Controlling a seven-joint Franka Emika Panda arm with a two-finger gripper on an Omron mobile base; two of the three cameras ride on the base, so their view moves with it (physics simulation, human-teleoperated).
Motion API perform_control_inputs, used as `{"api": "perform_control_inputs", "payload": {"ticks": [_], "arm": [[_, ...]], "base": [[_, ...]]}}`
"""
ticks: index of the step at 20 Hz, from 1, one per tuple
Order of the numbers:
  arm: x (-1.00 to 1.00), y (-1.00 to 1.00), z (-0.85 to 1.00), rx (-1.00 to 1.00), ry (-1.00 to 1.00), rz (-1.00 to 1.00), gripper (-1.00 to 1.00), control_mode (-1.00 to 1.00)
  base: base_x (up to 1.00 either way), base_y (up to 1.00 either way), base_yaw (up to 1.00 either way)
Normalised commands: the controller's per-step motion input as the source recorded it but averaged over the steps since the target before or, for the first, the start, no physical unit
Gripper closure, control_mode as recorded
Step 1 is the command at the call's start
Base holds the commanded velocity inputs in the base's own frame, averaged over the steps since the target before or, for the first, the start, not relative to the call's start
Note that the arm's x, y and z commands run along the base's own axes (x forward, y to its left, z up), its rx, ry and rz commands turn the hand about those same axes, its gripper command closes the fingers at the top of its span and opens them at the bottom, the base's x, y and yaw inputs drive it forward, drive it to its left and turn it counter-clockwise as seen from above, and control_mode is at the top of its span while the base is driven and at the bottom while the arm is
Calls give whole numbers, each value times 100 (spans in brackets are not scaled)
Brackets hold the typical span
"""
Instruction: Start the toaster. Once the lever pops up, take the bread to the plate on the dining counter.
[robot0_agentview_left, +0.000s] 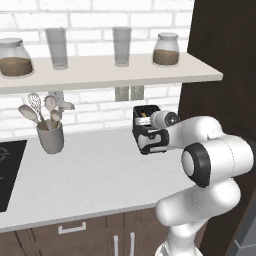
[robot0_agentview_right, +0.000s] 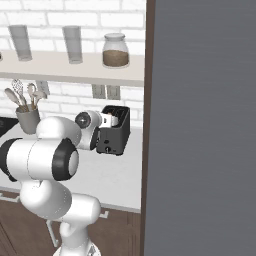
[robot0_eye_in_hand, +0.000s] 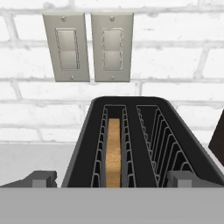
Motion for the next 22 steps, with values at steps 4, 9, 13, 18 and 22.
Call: {"api": "perform_control_inputs", "payload": {"ticks": [4,9,13,18,22], "arm": [[0,0,0,0,0,0,-100,-100],[0,0,0,0,0,0,-100,-100],[0,0,0,0,0,0,-100,-100],[0,0,0,0,0,0,-100,-100],[0,0,0,0,0,0,-100,-100]], "base": [[0,0,0],[0,0,0],[0,0,0],[0,0,0],[0,0,0]]}}
